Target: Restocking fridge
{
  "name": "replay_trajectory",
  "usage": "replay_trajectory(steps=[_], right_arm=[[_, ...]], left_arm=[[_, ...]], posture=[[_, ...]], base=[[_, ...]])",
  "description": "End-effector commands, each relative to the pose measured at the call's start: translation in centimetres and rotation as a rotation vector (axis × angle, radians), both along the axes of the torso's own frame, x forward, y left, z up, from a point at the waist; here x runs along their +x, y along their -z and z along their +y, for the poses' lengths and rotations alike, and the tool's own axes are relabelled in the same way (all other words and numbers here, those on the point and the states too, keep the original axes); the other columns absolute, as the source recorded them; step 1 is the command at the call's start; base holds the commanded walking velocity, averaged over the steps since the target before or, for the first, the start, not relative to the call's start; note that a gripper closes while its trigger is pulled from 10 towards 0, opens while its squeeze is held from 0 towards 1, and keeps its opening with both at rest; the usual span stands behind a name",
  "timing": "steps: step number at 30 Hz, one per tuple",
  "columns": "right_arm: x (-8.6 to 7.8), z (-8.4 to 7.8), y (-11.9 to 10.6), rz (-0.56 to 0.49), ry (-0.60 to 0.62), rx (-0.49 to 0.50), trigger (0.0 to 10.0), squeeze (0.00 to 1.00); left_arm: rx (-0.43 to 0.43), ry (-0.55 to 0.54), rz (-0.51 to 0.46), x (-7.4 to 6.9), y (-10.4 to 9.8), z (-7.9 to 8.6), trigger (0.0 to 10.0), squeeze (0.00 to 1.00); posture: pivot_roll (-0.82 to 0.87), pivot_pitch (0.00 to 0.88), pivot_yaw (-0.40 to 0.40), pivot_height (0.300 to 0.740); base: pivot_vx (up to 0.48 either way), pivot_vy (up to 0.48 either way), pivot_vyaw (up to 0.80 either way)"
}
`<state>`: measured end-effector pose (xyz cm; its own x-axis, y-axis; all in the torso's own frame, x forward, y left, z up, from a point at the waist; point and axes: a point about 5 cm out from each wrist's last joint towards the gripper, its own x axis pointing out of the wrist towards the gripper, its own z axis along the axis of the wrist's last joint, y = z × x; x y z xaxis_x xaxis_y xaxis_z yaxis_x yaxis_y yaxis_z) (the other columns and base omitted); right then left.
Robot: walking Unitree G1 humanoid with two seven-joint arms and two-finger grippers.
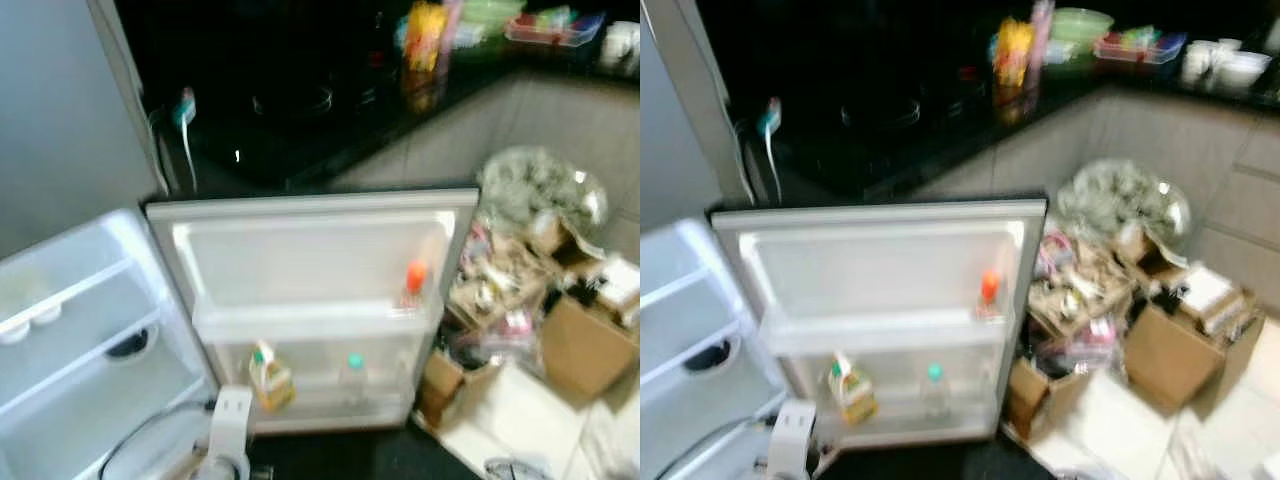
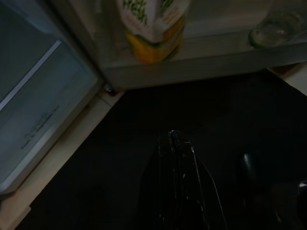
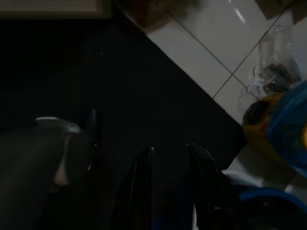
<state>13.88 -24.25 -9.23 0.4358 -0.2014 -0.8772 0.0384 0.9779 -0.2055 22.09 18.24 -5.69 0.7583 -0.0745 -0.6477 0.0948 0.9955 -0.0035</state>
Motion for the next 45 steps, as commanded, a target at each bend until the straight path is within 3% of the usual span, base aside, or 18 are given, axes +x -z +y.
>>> replay_trajectory(steps=[1,2,4,13,16,18,22,23,27,28,29,31,32,37,38,39,42,45], right_arm=[[1.2,0.3,-0.4,-0.046,-0.026,0.006,10.0,0.00],[1.2,0.3,-0.4,-0.046,-0.026,0.006,10.0,0.00],[4.2,1.0,-1.9,-0.212,-0.100,0.041,10.0,0.00],[7.4,2.1,-4.0,-0.358,-0.304,0.086,10.0,0.00],[9.2,3.4,-5.5,-0.436,-0.452,0.158,10.0,0.00],[10.0,4.2,-6.4,-0.448,-0.542,0.249,10.0,0.00],[10.1,5.6,-11.1,-0.312,-0.985,0.558,10.0,0.00],[10.3,5.7,-12.8,-0.329,-1.033,0.608,4.0,0.00],[10.4,5.8,-13.9,-0.346,-1.057,0.639,4.0,0.00],[10.8,5.9,-15.6,-0.380,-1.076,0.687,0.0,0.00],[11.2,6.0,-17.6,-0.433,-1.110,0.719,0.0,0.00],[11.2,6.0,-17.6,-0.433,-1.110,0.719,0.0,0.00],[11.7,6.1,-20.2,-0.500,-1.152,0.752,0.0,0.00],[12.3,6.3,-22.4,-0.569,-1.193,0.744,0.0,0.00],[13.8,6.3,-24.0,-0.661,-1.214,0.627,10.0,0.00],[15.1,6.7,-25.1,-0.732,-1.235,0.517,10.0,0.00],[16.3,7.7,-26.4,-0.781,-1.252,0.416,10.0,0.00],[16.6,8.3,-26.7,-0.770,-1.267,0.409,10.0,0.00]], left_arm=[[0.021,0.006,0.020,-0.2,0.2,0.3,10.0,0.00],[0.021,0.006,0.020,-0.2,0.2,0.3,10.0,0.00],[0.026,0.009,0.026,-0.2,0.2,0.3,10.0,0.00],[0.032,0.013,0.028,-0.2,0.1,0.4,10.0,0.00],[0.033,0.015,0.027,-0.1,0.1,0.5,10.0,0.00],[0.033,0.016,0.026,0.0,0.1,0.5,10.0,0.00],[0.029,0.014,0.031,-0.2,0.2,0.5,10.0,0.00],[0.029,0.016,0.033,-0.4,0.3,0.5,10.0,0.00],[0.029,0.017,0.035,-0.5,0.3,0.5,10.0,0.00],[0.029,0.016,0.039,-0.6,0.4,0.5,10.0,0.00],[0.032,0.015,0.044,-0.8,0.5,0.7,10.0,0.00],[0.032,0.015,0.044,-0.8,0.5,0.7,10.0,0.00],[0.035,0.011,0.053,-1.1,0.6,0.8,10.0,0.00],[0.040,0.012,0.062,-1.4,0.8,0.9,10.0,0.00],[0.043,0.011,0.069,-1.6,0.9,1.0,10.0,0.00],[0.044,0.011,0.075,-1.7,1.0,1.0,10.0,0.00],[0.043,0.013,0.082,-2.0,1.1,0.9,10.0,0.00],[0.046,0.016,0.089,-2.1,1.2,0.9,10.0,0.00]], posture=[[-0.08,0.028,0.037,0.726],[-0.08,0.028,0.037,0.726],[-0.09,0.034,0.038,0.726],[-0.09,0.046,0.044,0.726],[-0.09,0.055,0.045,0.726],[-0.09,0.058,0.045,0.726],[-0.09,0.068,0.043,0.726],[-0.09,0.072,0.041,0.726],[-0.09,0.072,0.040,0.726],[-0.09,0.072,0.040,0.726],[-0.09,0.078,0.039,0.726],[-0.09,0.078,0.039,0.726],[-0.10,0.085,0.037,0.726],[-0.10,0.086,0.038,0.726],[-0.11,0.093,0.037,0.726],[-0.11,0.093,0.038,0.726],[-0.11,0.093,0.038,0.726],[-0.11,0.093,0.038,0.726]], base=[[0.000,0.000,0.00],[0.000,0.000,0.00],[0.000,0.000,0.00],[0.000,0.000,0.00],[0.000,0.000,0.00],[0.000,0.000,0.00],[0.000,0.000,0.00],[0.000,0.000,0.00],[0.000,0.000,0.00],[0.000,0.000,0.00],[0.000,0.000,0.00],[0.000,0.000,0.00],[0.000,0.000,0.00],[0.000,0.000,0.00],[0.000,0.000,0.00],[0.000,0.000,0.00],[0.000,0.000,0.00],[0.000,0.000,0.00]])
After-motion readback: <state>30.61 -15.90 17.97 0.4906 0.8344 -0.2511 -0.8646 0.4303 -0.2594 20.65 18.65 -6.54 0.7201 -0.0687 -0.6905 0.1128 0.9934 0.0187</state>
